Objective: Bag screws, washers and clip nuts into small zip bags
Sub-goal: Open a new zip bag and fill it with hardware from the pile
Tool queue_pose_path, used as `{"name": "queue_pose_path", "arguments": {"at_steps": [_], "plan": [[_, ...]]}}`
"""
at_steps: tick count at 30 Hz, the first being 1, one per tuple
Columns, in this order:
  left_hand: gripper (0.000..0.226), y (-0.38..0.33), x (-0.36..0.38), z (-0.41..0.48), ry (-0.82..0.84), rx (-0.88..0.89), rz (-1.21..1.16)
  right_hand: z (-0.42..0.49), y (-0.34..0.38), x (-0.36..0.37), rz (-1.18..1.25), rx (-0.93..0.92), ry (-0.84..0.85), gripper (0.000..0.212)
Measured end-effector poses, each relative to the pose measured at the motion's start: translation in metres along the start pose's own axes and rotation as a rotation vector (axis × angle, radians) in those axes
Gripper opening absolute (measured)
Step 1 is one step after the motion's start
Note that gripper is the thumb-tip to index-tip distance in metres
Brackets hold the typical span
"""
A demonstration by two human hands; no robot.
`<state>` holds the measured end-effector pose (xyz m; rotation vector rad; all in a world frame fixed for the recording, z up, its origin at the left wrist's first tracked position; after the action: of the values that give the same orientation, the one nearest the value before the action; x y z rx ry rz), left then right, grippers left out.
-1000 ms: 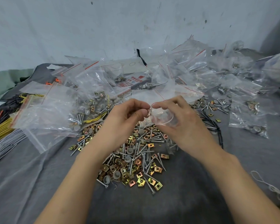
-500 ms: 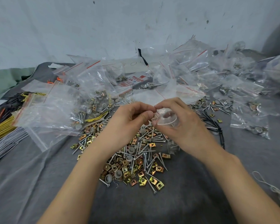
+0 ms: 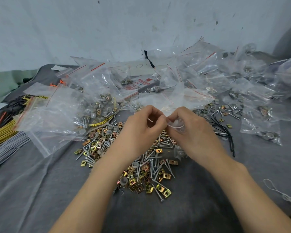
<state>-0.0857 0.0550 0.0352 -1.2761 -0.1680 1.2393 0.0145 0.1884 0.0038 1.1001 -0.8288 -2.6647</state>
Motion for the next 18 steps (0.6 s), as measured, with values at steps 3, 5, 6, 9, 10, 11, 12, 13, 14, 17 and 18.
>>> {"name": "queue_pose_path", "arguments": {"at_steps": [3,5,6,9,10,11,12,13,14,17,18], "plan": [[0.01,-0.0007,0.0031,0.0002,-0.031,0.0,0.008,0.0005,-0.0008,-0.0015,0.027,0.005,-0.034,0.012],[0.015,-0.0009,0.0043,0.0006,-0.048,-0.008,0.014,0.0003,-0.0015,-0.002,0.049,0.01,-0.043,0.013],[0.016,-0.0009,0.005,0.0006,-0.051,-0.013,0.014,0.0001,-0.002,-0.002,0.053,0.014,-0.048,0.013],[0.017,-0.0008,0.0065,-0.0005,-0.055,-0.006,0.012,-0.0003,-0.0029,-0.0003,0.065,0.064,-0.06,0.018],[0.018,-0.0006,0.0063,-0.0009,-0.061,-0.004,0.01,0.0001,-0.0033,0.0005,0.079,0.091,-0.06,0.019],[0.018,-0.0004,0.0057,-0.001,-0.07,-0.004,0.001,0.0009,-0.0036,0.0009,0.099,0.12,-0.057,0.02],[0.018,-0.0003,0.0051,-0.001,-0.08,-0.005,-0.012,0.0019,-0.0039,0.0012,0.123,0.147,-0.05,0.019],[0.018,-0.0002,0.0047,-0.0011,-0.091,-0.003,-0.022,0.0029,-0.0047,0.0013,0.15,0.171,-0.04,0.019],[0.018,-0.0003,0.0045,-0.0012,-0.1,0.001,-0.024,0.0038,-0.0054,0.0014,0.176,0.186,-0.032,0.019],[0.016,0.0007,0.0049,-0.0016,-0.13,0.028,0.038,0.0047,-0.0059,0.0006,0.226,0.196,-0.009,0.032],[0.015,0.0009,0.0051,-0.0015,-0.137,0.046,0.075,0.0047,-0.0055,0.0,0.228,0.194,-0.004,0.041]]}}
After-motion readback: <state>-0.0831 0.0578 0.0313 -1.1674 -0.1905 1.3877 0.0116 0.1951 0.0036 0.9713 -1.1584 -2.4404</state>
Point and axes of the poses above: each hand's wrist, its own z-axis towards the middle knuckle, its own x-axis out of the palm, y = z × x, the point moved 1 cm from there along z, towards the middle knuckle, and after that the axes turned 8 degrees about -y, right-handed, at the moved point
